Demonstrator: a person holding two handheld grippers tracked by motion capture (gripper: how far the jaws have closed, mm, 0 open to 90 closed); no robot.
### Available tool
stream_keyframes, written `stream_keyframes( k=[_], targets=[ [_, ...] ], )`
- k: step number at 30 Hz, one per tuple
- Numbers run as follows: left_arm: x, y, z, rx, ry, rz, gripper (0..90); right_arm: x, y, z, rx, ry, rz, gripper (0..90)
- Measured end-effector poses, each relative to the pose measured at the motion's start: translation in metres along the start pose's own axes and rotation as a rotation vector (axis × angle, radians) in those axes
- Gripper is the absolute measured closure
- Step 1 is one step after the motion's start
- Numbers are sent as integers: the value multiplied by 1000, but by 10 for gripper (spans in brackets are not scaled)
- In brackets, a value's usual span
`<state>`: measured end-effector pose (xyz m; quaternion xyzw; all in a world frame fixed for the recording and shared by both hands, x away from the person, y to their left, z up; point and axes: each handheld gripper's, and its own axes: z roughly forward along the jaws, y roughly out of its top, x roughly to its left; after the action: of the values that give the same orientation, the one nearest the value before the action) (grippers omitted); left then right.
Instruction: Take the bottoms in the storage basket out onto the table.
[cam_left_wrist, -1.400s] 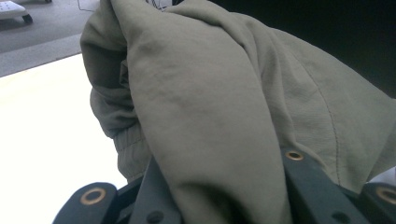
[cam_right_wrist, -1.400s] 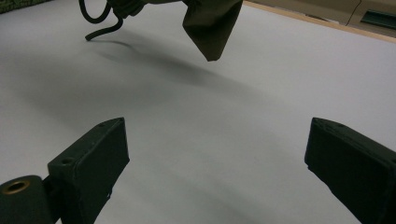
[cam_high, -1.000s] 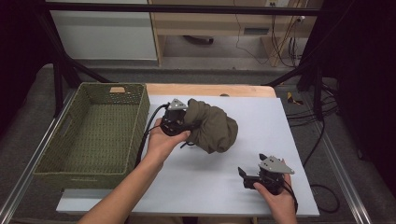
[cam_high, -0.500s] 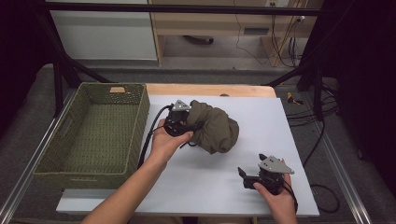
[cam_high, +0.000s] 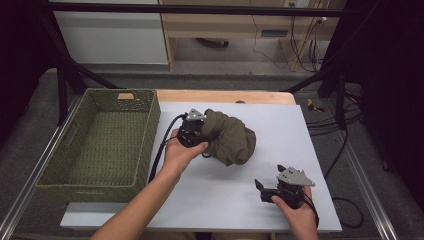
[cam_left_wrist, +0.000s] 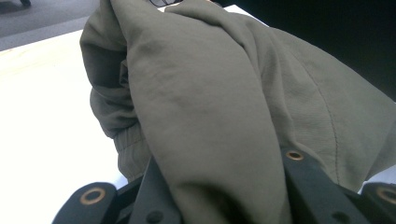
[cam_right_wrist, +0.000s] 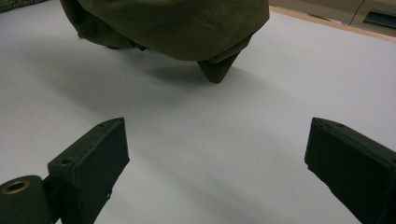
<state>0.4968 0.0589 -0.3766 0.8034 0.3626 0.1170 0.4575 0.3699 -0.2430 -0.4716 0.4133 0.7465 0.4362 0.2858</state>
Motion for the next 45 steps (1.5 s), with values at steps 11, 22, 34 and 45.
stream_keyframes(
  k=[11,22,34,45],
  targets=[
    [0,-3,5,11,3,8,717,0,0,0,-1,0,-1,64],
    [1,-3,6,9,8,5,716,0,0,0,0,0,-3,64],
    [0,-3,10,5,10,4,716,0,0,0,1,1,-2,64],
    [1,0,15,-14,-1,-21,716,1,0,1,5,2,-8,63]
  ],
)
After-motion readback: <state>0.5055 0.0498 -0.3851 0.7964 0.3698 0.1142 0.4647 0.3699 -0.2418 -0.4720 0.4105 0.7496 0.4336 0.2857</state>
